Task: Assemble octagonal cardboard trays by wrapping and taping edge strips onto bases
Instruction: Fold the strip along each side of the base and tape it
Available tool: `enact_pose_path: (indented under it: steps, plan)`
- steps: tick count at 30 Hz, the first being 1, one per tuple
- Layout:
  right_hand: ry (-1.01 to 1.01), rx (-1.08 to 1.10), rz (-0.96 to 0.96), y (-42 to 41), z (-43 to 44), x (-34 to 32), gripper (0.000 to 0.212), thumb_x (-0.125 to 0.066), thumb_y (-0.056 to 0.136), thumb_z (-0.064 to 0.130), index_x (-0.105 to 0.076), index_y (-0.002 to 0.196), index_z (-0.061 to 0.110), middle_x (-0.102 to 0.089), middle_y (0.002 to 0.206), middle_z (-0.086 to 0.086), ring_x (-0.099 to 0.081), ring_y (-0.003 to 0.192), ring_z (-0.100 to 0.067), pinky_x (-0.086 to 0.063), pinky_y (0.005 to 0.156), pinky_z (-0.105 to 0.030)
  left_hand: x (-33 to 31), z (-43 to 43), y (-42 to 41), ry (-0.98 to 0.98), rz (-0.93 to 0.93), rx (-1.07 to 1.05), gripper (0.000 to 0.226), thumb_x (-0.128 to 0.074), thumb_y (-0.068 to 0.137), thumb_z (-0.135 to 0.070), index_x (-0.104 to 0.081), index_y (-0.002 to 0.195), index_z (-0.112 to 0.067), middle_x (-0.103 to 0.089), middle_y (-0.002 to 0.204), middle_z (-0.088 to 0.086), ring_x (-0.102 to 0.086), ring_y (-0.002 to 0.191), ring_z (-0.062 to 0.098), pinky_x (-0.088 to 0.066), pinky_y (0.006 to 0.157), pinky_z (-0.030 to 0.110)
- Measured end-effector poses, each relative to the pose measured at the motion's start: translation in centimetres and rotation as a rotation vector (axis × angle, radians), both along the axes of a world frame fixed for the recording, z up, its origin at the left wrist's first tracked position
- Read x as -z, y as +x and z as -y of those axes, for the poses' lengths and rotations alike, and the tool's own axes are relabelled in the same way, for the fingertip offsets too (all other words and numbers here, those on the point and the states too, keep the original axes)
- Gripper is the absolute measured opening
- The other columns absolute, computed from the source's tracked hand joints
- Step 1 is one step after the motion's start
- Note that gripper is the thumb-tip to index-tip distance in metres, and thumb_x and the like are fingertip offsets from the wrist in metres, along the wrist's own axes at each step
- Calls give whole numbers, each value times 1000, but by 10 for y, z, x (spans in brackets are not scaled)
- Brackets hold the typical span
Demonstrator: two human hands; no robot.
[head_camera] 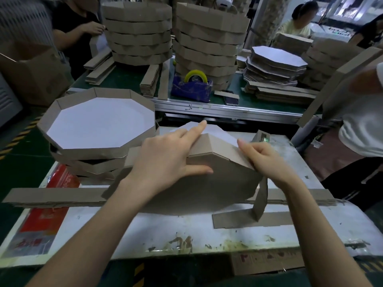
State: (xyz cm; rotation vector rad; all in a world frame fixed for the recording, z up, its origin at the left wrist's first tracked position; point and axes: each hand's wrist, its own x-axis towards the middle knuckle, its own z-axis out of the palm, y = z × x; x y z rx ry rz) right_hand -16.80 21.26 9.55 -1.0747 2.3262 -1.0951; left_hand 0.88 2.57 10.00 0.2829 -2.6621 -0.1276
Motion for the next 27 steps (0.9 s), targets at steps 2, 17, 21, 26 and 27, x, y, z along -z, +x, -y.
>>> enact_pose_path:
  steps: [2, 17, 21, 26, 27]
  plan:
    - [-61, -79, -45, 0, -2, -16, 77, -50, 85, 74, -63, 78, -2, -49, 62, -14, -46, 54, -16, -34, 53, -17, 3, 7, 14, 99, -60, 17, 98, -32, 69, -90, -27, 151, -36, -65, 122, -5, -65, 95, 23, -54, 67, 35]
    - [17, -298, -147, 42, 61, -24, 31, -69, 89, 42, -71, 74, 14, -70, 75, -6, -62, 72, -22, -48, 66, -31, 27, 16, 34, 312, -93, 63, 94, -45, 70, -82, -28, 150, -36, -58, 126, -10, -52, 111, 14, -48, 86, 36]
    - [11, -290, -152, 44, 66, -26, 34, -69, 87, 44, -70, 72, 14, -68, 72, -7, -58, 66, -21, -47, 64, -34, 32, 20, 38, 263, -136, 62, 87, -47, 74, -77, -44, 144, -26, -63, 122, -2, -56, 106, 21, -51, 84, 40]
    - [44, -303, -125, 46, 71, -29, 41, -68, 89, 44, -67, 73, 5, -64, 73, -20, -51, 62, -16, -45, 61, -40, 32, 24, 39, 227, -163, 93, 82, -49, 77, -73, -49, 141, -22, -62, 122, -1, -52, 107, 17, -49, 84, 37]
    - [61, -313, -118, 45, 70, -30, 42, -67, 89, 44, -68, 75, 4, -64, 76, -24, -51, 63, -19, -46, 62, -43, 32, 23, 39, 221, -166, 94, 82, -50, 76, -73, -50, 140, -21, -62, 122, -1, -53, 107, 18, -49, 84, 38]
